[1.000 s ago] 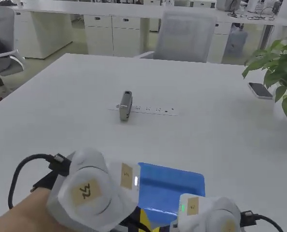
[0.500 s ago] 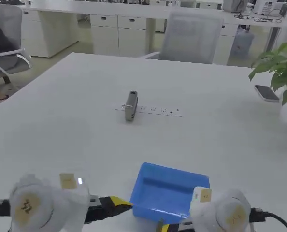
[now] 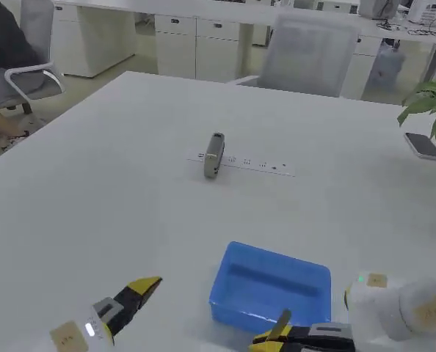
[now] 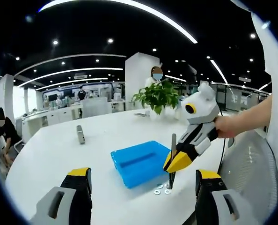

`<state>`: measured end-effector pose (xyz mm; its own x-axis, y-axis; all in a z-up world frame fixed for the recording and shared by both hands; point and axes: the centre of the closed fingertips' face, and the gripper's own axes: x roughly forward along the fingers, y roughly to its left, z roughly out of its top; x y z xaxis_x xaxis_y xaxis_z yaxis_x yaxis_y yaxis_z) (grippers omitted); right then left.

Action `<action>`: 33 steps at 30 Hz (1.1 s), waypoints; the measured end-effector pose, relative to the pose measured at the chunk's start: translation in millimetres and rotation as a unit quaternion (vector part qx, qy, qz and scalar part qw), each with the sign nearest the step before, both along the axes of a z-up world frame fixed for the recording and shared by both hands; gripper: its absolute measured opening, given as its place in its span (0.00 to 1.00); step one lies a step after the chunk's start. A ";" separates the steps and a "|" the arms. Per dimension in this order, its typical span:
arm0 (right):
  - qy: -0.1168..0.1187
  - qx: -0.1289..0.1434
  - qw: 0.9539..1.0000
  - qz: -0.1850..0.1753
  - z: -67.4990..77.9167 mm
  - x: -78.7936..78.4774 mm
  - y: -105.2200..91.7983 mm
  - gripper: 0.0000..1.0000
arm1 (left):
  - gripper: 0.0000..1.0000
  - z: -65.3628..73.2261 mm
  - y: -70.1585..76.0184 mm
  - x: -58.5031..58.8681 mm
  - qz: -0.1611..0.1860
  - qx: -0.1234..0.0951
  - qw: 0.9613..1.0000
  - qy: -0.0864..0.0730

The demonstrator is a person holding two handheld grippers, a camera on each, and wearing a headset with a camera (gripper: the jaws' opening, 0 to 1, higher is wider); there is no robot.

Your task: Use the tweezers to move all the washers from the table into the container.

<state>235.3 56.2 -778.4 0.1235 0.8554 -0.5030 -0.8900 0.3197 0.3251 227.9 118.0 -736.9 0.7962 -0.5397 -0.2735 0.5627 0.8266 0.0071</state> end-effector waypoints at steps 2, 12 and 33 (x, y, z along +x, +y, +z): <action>-0.008 -0.001 1.000 -0.001 10.1 1.1 -2.5 0.02 | 0.94 5.2 1.7 1.3 0.006 -0.020 1.000 -0.008; -0.056 0.014 0.997 -0.058 51.3 44.5 -24.1 0.02 | 0.93 45.7 -4.0 1.0 -0.002 -0.160 0.986 -0.054; -0.038 -0.064 0.985 -0.155 -17.0 113.7 -55.5 0.03 | 0.87 28.7 -3.7 1.0 0.001 -0.102 0.994 -0.033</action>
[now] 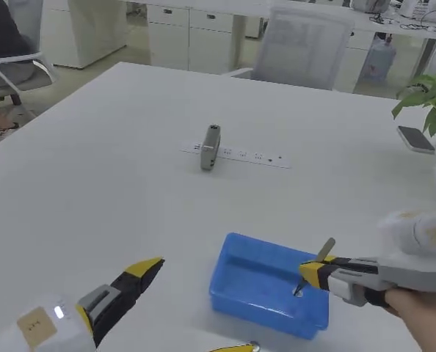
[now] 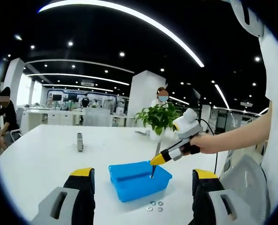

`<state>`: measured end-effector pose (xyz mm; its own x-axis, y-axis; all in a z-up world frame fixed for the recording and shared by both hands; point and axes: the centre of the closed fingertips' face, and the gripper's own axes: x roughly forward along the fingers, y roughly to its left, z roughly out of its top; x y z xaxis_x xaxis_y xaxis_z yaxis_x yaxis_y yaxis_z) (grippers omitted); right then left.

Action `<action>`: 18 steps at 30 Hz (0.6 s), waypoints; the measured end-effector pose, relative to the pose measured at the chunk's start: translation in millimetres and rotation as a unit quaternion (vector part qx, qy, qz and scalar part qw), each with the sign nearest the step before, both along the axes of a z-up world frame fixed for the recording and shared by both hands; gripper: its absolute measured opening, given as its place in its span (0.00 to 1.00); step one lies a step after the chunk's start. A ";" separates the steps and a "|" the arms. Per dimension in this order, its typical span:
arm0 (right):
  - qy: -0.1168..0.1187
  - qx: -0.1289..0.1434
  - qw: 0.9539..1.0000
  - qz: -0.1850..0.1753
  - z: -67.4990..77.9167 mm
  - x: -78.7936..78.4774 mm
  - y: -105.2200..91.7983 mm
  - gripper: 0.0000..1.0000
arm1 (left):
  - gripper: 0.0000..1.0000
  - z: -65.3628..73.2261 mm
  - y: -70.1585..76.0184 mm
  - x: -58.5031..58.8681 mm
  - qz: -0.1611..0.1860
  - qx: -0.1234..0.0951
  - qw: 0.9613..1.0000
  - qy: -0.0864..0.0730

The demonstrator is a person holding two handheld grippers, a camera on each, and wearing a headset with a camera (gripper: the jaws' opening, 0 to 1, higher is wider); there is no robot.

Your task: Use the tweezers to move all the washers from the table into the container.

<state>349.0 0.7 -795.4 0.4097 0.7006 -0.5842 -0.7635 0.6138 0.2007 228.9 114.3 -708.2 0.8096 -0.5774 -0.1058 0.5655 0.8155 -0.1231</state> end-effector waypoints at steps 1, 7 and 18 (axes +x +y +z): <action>0.000 -0.003 1.000 0.001 -2.6 0.7 -0.7 0.03 | 0.88 1.4 0.3 0.2 0.001 -0.002 1.000 -0.003; -0.013 -0.040 0.999 0.022 -14.3 -2.1 -3.4 0.03 | 0.87 -0.3 1.3 0.3 0.003 0.004 1.000 -0.002; -0.072 -0.064 0.993 0.072 -10.8 -13.7 8.6 0.04 | 0.87 -4.9 6.3 2.9 0.016 0.014 1.000 0.007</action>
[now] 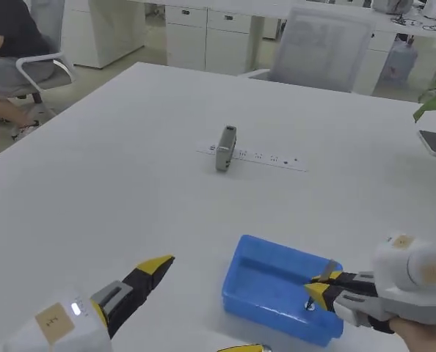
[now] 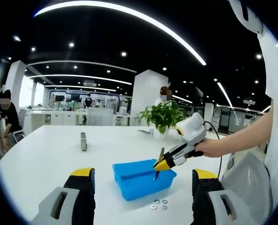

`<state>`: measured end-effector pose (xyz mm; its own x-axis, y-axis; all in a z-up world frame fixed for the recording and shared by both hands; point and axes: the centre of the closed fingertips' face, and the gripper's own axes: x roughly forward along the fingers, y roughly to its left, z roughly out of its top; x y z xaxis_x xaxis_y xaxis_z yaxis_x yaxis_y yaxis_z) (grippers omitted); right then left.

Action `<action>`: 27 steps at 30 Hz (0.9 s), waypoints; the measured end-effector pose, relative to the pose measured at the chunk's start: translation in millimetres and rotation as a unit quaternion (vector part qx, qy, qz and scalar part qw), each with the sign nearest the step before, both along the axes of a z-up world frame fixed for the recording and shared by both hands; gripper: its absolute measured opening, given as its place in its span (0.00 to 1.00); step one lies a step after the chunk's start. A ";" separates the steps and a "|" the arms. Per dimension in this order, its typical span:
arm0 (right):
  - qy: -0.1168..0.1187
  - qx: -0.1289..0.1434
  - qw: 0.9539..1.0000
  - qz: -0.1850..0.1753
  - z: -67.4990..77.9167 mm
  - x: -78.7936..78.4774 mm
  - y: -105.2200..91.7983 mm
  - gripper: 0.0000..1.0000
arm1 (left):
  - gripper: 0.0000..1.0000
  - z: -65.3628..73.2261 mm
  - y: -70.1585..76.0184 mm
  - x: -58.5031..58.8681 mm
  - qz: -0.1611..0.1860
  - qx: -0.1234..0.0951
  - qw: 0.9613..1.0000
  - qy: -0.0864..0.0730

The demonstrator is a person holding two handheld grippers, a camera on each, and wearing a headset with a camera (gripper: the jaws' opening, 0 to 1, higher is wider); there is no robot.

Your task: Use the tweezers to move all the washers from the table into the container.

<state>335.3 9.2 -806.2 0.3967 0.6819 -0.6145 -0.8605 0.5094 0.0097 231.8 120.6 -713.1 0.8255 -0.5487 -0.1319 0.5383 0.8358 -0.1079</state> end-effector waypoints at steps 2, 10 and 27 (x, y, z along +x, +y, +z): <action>-0.005 0.008 1.000 0.000 3.3 0.1 -1.4 0.04 | 0.86 -1.3 0.0 -0.1 0.000 0.003 1.000 0.003; -0.014 0.046 0.999 -0.008 36.7 -6.7 -2.9 0.03 | 0.85 -4.4 -2.7 -0.7 -0.007 0.012 1.000 0.007; 0.055 0.106 0.993 0.008 31.6 -65.0 27.0 0.03 | 0.83 -12.2 -3.4 -1.8 -0.011 0.030 0.999 0.020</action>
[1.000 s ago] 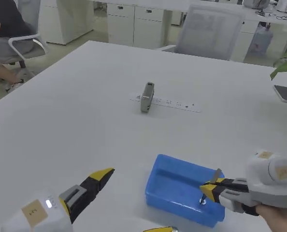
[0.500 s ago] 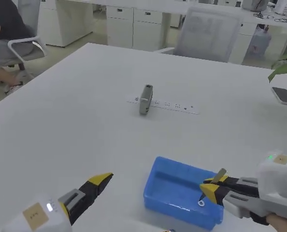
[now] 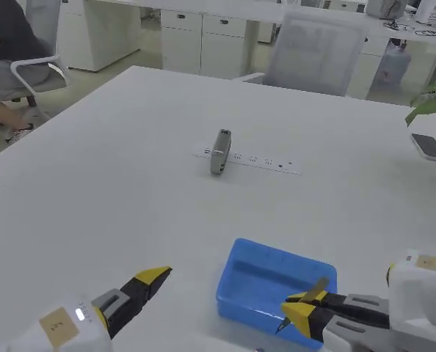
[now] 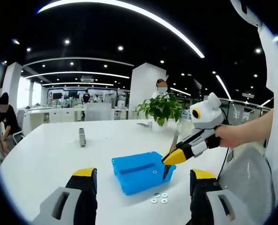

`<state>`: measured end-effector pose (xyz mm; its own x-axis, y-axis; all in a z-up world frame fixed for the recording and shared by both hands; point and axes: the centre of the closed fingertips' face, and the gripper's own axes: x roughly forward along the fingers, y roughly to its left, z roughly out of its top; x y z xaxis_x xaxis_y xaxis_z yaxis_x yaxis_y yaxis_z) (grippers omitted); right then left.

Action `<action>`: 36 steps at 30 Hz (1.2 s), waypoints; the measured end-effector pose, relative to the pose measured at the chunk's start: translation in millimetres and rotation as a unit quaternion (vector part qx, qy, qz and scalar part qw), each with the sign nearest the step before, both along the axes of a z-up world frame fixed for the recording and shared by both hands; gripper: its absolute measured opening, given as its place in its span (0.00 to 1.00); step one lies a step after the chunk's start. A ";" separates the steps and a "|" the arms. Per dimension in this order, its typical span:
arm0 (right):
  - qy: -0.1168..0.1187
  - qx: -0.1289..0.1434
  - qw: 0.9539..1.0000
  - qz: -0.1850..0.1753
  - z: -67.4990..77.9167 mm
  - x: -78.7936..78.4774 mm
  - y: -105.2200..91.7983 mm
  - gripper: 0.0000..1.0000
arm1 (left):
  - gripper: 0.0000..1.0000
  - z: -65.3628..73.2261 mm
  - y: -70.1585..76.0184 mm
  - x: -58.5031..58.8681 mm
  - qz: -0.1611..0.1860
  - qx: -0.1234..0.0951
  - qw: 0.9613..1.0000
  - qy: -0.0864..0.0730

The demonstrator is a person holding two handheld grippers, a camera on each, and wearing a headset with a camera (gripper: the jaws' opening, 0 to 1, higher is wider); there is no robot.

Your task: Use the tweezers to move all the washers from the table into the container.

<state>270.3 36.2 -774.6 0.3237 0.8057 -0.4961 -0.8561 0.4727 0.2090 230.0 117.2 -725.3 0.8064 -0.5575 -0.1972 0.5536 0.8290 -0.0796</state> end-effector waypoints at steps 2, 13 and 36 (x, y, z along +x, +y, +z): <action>0.005 -0.007 1.000 0.005 -7.7 -5.9 2.0 0.03 | 0.82 -0.6 -0.2 -0.4 -0.001 0.002 1.000 0.001; 0.019 -0.036 0.999 0.030 -44.0 -12.6 3.2 0.03 | 0.82 -3.6 -0.3 -1.6 -0.005 0.013 1.000 0.005; 0.011 -0.056 0.996 0.062 -46.4 -23.4 7.5 0.03 | 0.81 -9.1 -2.0 -2.0 -0.011 0.034 0.999 0.009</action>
